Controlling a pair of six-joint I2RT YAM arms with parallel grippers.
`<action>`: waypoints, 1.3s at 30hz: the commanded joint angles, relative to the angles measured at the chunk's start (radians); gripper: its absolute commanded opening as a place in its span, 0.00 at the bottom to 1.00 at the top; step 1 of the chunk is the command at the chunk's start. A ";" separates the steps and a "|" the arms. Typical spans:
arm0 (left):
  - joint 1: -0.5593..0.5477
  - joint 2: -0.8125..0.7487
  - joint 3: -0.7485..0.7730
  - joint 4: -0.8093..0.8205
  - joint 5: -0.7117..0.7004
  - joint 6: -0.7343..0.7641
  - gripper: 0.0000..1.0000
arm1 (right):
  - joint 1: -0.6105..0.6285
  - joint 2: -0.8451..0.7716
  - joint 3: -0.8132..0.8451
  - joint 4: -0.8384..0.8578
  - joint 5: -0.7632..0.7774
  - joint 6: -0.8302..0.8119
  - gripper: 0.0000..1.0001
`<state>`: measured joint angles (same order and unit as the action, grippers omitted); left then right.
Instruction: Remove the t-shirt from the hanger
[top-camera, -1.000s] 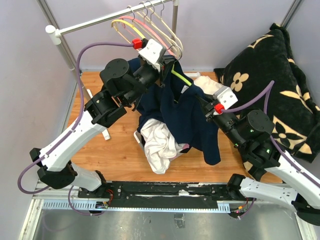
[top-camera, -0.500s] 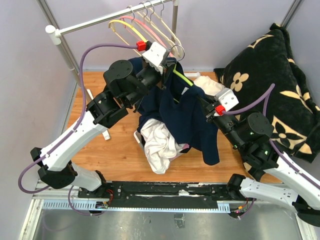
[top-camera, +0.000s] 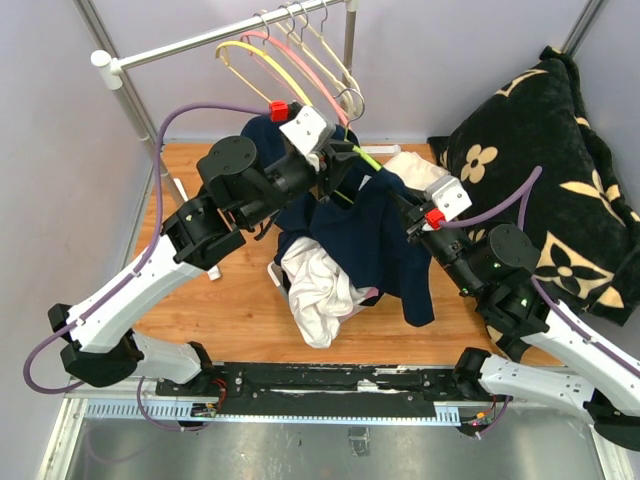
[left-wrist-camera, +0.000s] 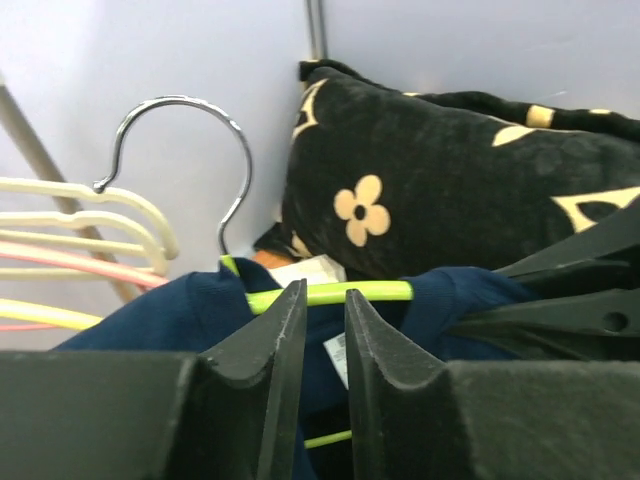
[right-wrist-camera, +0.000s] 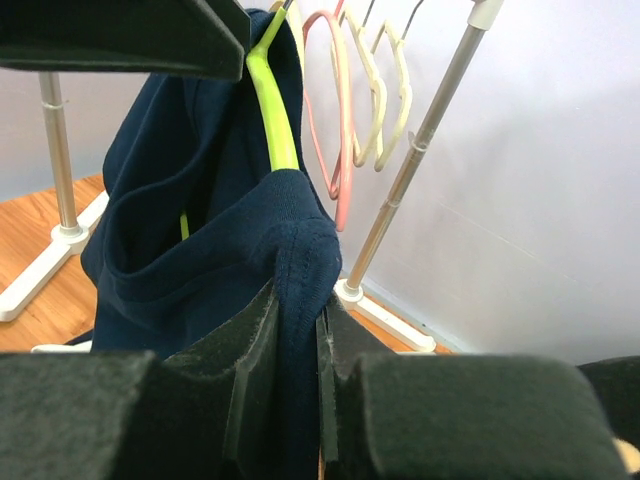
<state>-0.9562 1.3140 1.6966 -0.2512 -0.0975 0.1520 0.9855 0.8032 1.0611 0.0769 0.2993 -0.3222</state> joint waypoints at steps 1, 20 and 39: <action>-0.006 -0.015 -0.011 -0.011 0.076 -0.026 0.31 | 0.008 -0.019 0.003 0.131 -0.002 0.005 0.01; -0.007 -0.151 -0.199 0.299 -0.103 -0.034 0.64 | 0.009 -0.018 0.005 0.131 -0.036 0.003 0.01; -0.007 -0.039 -0.154 0.345 -0.157 0.038 0.64 | 0.009 -0.039 -0.036 0.164 -0.081 -0.003 0.01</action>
<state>-0.9596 1.2762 1.5089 0.0391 -0.2310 0.1699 0.9855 0.7948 1.0271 0.1108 0.2379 -0.3225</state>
